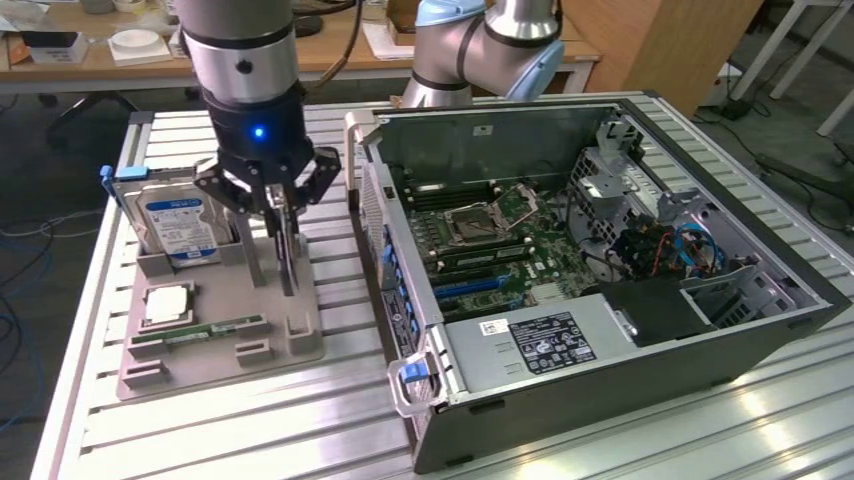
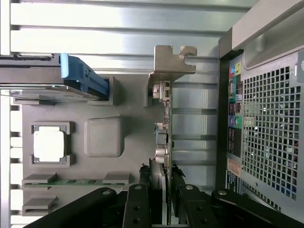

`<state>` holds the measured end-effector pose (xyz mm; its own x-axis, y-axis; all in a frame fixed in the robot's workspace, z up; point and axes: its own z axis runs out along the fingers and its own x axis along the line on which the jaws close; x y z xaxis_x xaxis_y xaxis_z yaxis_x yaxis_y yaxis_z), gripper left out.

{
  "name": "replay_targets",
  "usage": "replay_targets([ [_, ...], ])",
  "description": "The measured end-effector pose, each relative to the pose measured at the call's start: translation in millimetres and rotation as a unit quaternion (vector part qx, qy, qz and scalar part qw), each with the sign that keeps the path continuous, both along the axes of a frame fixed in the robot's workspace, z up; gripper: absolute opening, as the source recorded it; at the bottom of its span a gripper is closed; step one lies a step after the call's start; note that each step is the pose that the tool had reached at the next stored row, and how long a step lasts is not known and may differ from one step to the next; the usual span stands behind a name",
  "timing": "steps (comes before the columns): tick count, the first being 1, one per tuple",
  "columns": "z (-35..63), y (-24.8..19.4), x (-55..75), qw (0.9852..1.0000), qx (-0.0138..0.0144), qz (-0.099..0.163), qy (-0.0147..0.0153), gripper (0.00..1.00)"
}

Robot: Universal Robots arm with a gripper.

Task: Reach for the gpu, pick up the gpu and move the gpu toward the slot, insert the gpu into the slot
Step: 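Pick up the gpu and move the gpu toward the slot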

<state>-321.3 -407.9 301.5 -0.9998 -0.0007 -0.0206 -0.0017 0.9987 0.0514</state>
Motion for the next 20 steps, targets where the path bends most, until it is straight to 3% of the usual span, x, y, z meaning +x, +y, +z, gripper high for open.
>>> replay_targets([
  [10, 32.2, -0.1, 0.0, 1.0000, 0.0000, 0.000, 0.0000, 0.29],
  [20, 70.8, -0.1, 0.0, 1.0000, 0.0000, 0.000, 0.0000, 0.29],
])
